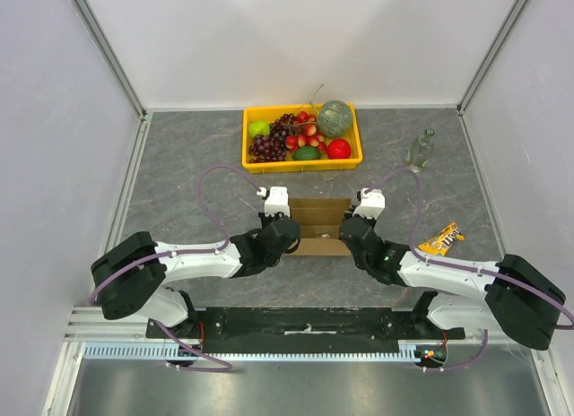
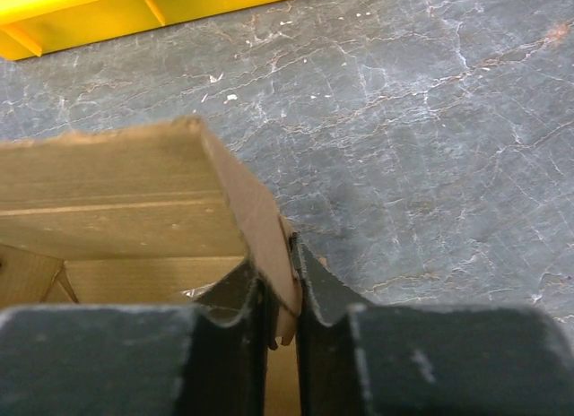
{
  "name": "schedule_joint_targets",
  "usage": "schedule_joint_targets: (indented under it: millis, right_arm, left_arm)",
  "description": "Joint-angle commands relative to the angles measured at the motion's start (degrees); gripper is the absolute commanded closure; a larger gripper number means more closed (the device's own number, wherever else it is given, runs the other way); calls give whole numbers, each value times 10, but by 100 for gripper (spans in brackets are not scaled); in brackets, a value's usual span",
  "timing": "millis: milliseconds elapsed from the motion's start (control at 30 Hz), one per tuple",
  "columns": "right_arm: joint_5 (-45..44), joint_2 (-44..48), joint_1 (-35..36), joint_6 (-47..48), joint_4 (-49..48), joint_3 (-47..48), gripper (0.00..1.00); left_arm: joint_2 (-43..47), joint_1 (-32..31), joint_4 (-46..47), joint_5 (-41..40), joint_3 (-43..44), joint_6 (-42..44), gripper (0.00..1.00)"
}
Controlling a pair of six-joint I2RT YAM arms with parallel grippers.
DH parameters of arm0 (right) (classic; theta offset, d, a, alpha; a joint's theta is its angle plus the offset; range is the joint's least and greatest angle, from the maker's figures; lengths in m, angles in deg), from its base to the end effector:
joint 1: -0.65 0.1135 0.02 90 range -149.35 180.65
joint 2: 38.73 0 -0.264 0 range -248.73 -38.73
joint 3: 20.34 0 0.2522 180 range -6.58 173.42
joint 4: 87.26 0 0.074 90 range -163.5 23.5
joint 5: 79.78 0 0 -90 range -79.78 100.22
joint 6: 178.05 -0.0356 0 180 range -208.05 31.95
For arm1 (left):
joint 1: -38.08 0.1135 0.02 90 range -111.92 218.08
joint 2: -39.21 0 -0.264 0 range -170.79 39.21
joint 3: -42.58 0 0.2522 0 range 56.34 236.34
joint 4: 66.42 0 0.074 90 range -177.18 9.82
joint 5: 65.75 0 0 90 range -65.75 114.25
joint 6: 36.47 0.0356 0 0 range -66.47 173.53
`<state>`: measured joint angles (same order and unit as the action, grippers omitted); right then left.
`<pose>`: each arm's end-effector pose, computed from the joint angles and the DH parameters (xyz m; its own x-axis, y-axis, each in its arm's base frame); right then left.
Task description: Fold the paper box
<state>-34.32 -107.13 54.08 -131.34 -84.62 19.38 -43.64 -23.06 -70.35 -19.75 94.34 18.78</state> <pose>0.1565 0.1690 0.1863 -0.3732 0.3173 -0.8718 0.0556 0.9457 0.3204 0.1591 -0.2374 0.1881 -0.4302 -0.0689 -0.9001 0.1341 0.9811 -0.1393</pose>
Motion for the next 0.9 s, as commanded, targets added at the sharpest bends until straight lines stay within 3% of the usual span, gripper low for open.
schedule_joint_targets:
  millis: [0,200,533,867]
  right_arm:
    - [8,27,12,-25,-61,9,75]
    - [4,79,12,-4,-18,9,59]
    - [80,178,12,41,30,1,34]
    - [131,227,12,195,109,71,30]
  left_arm:
    - [-6,-14,11,25,18,-30,98]
    - [-6,-20,10,22,13,-23,98]
    - [-4,-25,6,1,6,-25,98]
    - [6,-27,-2,-11,4,-22,98]
